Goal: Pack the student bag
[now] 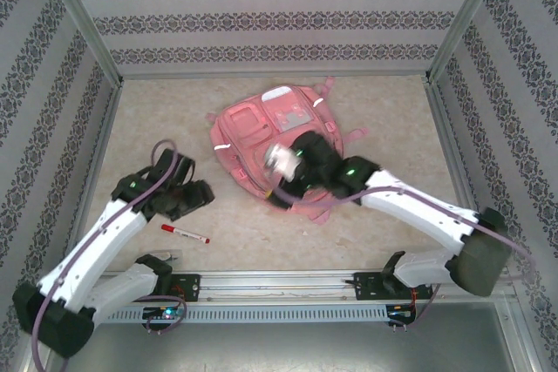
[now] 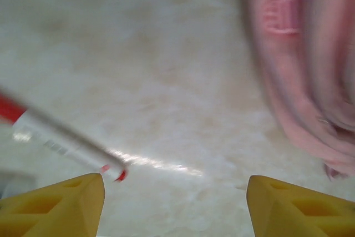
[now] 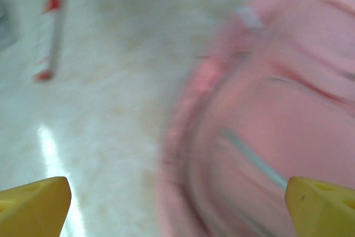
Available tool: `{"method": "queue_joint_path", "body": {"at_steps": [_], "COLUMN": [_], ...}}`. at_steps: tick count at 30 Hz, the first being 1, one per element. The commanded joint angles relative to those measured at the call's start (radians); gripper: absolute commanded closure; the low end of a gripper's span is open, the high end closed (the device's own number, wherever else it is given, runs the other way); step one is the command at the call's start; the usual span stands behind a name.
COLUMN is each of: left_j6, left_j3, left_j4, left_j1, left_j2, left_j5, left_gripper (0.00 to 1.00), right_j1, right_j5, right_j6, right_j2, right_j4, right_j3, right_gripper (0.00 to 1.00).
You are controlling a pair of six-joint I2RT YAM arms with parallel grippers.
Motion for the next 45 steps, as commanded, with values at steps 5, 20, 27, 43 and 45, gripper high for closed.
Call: {"method": "queue_joint_path", "body": {"at_steps": [5, 20, 27, 43, 45], "left_j6": [-0.244, 0.001, 0.002, 0.168, 0.175], "left_j3": [-0.148, -0.109, -0.023, 0.415, 0.434], "left_j4": [-0.132, 0.122, 0.442, 0.642, 0.66], "left_j1": [0.145, 0.201, 0.196, 0.143, 0.144], "left_j2": [-0.146, 0.022, 0.254, 0.913, 0.963], "left_j5": [-0.078, 0.032, 0.284, 0.216, 0.204], "left_gripper": [0.32, 0.29, 0.25, 0.3, 0.32], "right_j1": [0.265, 0.221, 0.017, -0.196, -0.197], "right_j5": [-0.101, 0.19, 0.368, 0.231, 0.256], "right_j6": [-0.162, 0.143, 0.402, 0.763, 0.816], "right_j2": [0.203, 0.308, 0.233, 0.032, 0.055], "right_j4": [0.193, 0.343, 0.214, 0.161, 0.146], "right_j3": [-0.022, 0.008, 0.024, -0.197, -0.201], "right_gripper": [0.02, 0.02, 0.02, 0.06, 0.09]}}
